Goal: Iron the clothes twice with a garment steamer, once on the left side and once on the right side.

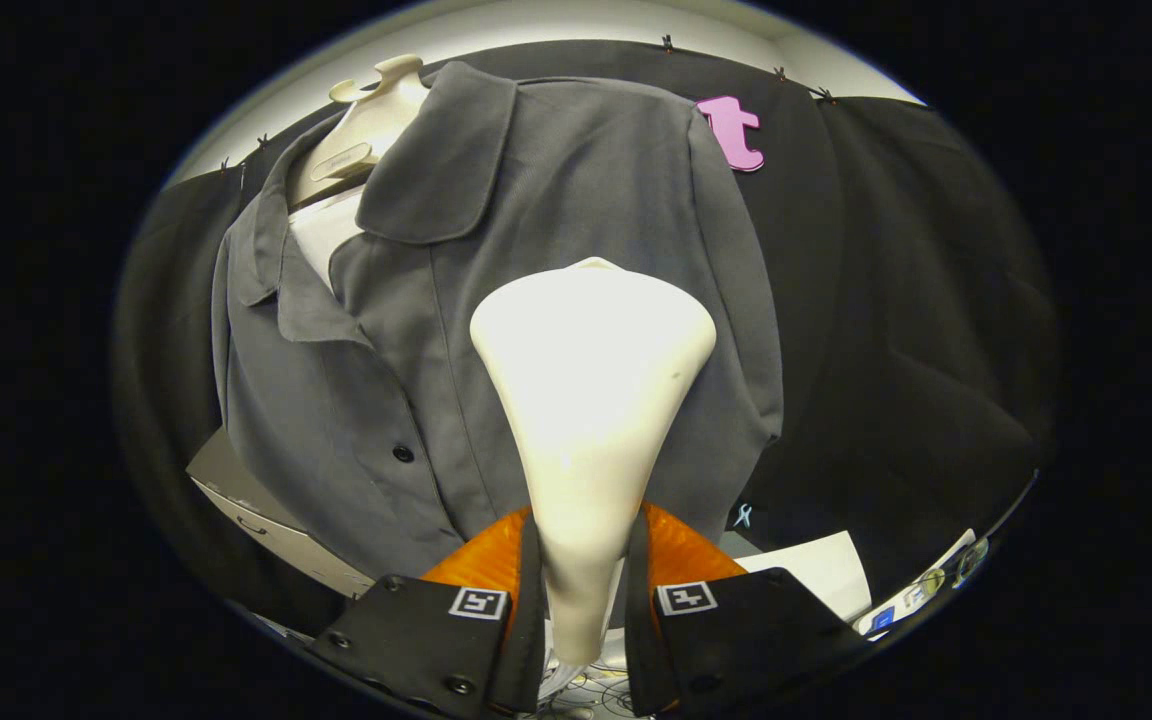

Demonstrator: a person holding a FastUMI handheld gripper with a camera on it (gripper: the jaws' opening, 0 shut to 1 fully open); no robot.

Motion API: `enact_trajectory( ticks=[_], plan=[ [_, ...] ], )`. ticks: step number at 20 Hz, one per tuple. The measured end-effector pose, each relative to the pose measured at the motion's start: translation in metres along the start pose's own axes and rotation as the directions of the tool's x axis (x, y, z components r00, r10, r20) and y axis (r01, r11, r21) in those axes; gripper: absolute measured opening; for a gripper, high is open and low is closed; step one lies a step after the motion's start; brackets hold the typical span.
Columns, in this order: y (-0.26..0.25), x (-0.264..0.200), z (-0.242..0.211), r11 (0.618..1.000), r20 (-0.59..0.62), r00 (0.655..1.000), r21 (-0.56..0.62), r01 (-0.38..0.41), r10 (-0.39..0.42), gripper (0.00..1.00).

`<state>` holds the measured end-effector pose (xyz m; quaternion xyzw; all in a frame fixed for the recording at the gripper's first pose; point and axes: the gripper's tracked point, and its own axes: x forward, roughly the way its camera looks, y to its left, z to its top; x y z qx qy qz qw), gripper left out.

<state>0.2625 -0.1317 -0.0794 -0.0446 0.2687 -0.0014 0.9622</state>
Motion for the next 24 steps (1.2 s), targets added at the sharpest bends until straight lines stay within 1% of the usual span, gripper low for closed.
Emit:
enact_trajectory(
  ticks=[12, 17, 24],
  plan=[
    [-0.006, 0.018, -0.058, 1.000, -0.092, 0.996, 0.013, -0.017, 0.018, 0.41],
    [-0.012, 0.029, -0.090, 1.000, -0.153, 0.988, 0.015, -0.017, 0.019, 0.41],
    [-0.019, 0.052, -0.152, 0.999, -0.235, 0.972, 0.025, -0.027, 0.032, 0.41]
  ],
)
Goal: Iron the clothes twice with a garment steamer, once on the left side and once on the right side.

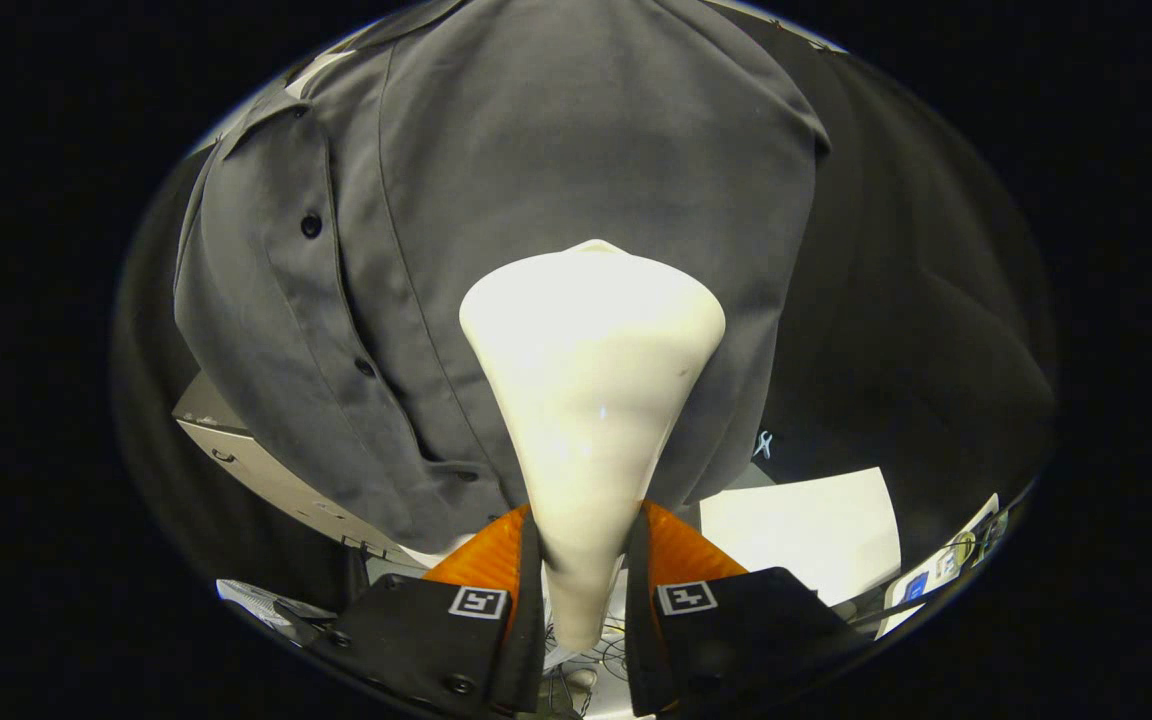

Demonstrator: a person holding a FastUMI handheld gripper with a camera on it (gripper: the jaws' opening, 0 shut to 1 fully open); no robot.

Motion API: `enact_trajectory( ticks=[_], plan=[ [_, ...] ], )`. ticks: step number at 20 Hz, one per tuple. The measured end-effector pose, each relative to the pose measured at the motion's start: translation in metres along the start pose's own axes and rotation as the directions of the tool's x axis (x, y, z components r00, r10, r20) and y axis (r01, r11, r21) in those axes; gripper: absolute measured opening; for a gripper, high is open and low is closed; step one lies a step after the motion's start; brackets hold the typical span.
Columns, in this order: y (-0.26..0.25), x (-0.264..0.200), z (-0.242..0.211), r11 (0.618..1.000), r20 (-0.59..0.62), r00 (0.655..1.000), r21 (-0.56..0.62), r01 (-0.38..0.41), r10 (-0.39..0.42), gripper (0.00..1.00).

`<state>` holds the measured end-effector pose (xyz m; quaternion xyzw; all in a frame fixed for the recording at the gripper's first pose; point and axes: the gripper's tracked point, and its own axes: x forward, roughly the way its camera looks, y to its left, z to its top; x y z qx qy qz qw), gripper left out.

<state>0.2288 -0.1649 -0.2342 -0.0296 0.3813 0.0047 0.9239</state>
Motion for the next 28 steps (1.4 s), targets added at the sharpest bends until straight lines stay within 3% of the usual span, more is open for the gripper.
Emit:
enact_trajectory(
  ticks=[28],
  plan=[
    [-0.044, 0.082, -0.183, 0.998, -0.270, 0.963, 0.067, 0.012, 0.007, 0.41]
  ],
)
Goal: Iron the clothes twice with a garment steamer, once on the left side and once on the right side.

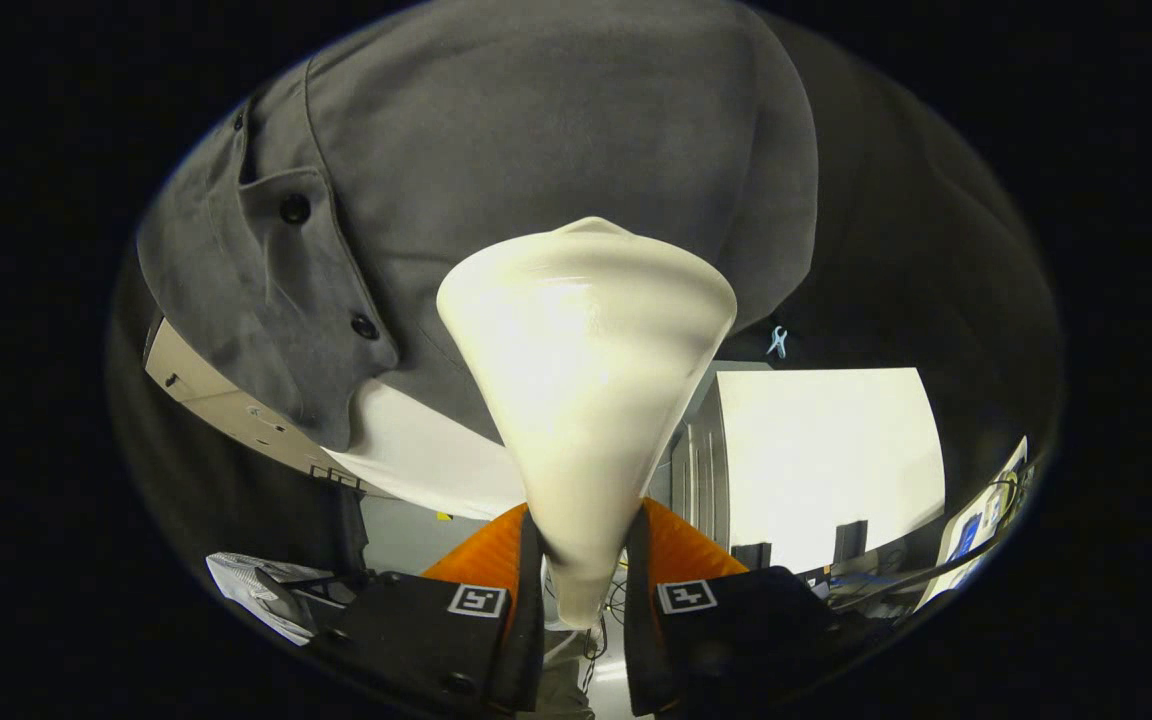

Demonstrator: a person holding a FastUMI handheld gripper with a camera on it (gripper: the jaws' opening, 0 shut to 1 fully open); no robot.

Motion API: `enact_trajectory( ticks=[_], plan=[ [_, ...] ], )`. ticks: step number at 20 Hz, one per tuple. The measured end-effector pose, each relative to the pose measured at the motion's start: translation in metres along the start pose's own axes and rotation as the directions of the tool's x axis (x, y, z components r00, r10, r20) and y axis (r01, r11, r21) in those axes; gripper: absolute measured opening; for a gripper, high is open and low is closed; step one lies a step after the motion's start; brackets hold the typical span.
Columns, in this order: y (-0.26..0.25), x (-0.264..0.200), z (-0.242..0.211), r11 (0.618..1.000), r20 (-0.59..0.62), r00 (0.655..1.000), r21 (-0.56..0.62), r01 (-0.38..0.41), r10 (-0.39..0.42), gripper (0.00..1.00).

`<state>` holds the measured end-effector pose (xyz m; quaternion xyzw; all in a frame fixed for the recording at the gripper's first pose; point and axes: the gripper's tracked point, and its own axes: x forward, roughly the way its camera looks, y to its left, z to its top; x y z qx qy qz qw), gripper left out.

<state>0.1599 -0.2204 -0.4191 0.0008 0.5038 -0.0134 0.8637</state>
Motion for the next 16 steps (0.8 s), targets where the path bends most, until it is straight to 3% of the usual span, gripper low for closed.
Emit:
enact_trajectory(
  ticks=[8, 13, 16],
  plan=[
    [0.003, -0.001, -0.026, 0.997, -0.005, 0.998, 0.054, 0.059, -0.059, 0.41],
    [0.013, -0.034, -0.037, 0.980, 0.019, 0.997, 0.188, 0.073, -0.078, 0.41],
    [0.022, -0.070, -0.022, 0.971, 0.070, 0.994, 0.229, 0.066, -0.084, 0.41]
  ],
)
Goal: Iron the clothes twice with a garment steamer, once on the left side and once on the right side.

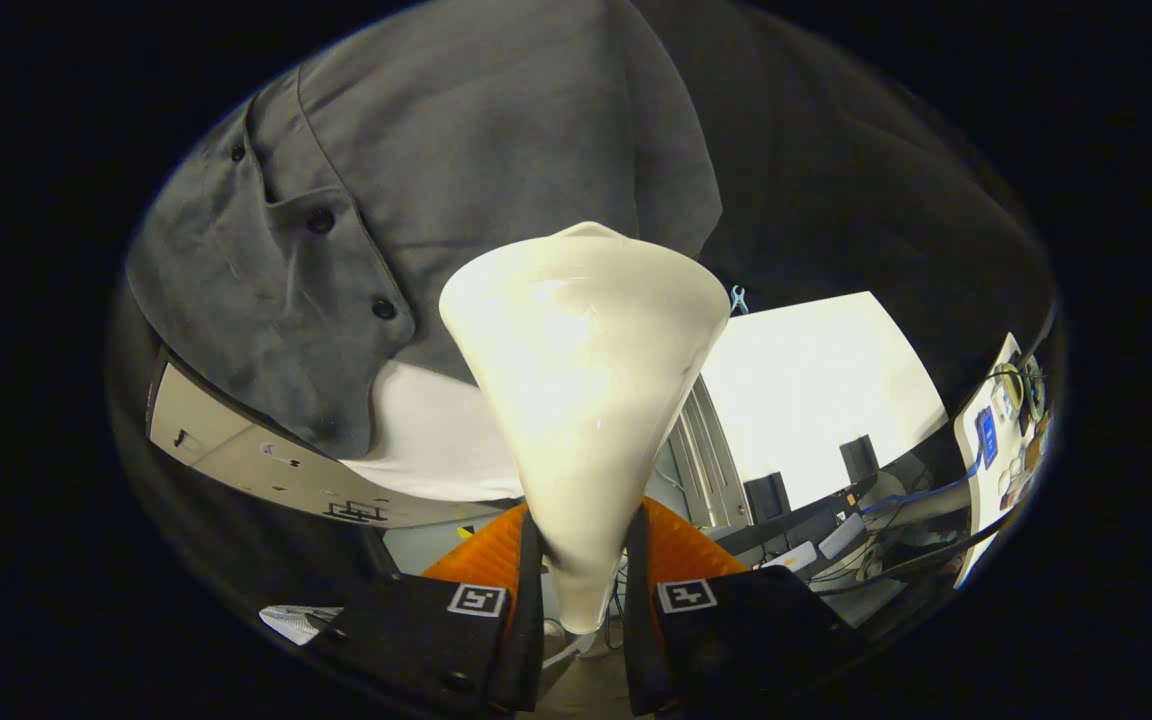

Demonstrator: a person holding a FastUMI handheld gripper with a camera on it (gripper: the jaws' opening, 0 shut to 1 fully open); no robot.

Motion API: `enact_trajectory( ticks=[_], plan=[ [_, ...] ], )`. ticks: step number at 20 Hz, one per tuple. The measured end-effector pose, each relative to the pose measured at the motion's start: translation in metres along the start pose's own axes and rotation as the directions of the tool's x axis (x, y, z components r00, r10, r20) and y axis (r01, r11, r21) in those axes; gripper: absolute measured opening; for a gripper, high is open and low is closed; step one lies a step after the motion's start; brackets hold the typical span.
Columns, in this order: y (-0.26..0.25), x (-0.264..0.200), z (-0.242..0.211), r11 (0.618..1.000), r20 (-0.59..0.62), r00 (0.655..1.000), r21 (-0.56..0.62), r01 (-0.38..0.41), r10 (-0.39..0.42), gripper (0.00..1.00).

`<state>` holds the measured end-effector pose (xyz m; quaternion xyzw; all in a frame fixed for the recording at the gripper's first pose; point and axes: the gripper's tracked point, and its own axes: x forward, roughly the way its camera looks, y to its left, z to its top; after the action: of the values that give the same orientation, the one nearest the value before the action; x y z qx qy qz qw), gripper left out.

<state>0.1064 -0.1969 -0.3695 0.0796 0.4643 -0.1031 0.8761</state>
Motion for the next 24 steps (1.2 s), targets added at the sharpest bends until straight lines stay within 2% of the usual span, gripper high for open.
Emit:
enact_trajectory(
  ticks=[5, 10, 14, 18, 20, 24],
  plan=[
    [0.030, -0.074, 0.030, 1.000, 0.151, 0.988, 0.017, 0.007, -0.010, 0.41],
    [0.078, -0.173, 0.055, 1.000, 0.343, 0.939, 0.018, -0.015, 0.008, 0.41],
    [0.106, -0.262, 0.077, 1.000, 0.496, 0.869, 0.015, -0.013, 0.004, 0.41],
    [0.149, -0.352, 0.094, 0.999, 0.645, 0.763, -0.043, -0.015, 0.039, 0.41],
    [0.166, -0.381, 0.097, 0.997, 0.692, 0.719, -0.072, -0.022, 0.065, 0.40],
    [0.179, -0.418, 0.101, 0.998, 0.754, 0.653, -0.061, -0.031, 0.066, 0.40]
  ],
)
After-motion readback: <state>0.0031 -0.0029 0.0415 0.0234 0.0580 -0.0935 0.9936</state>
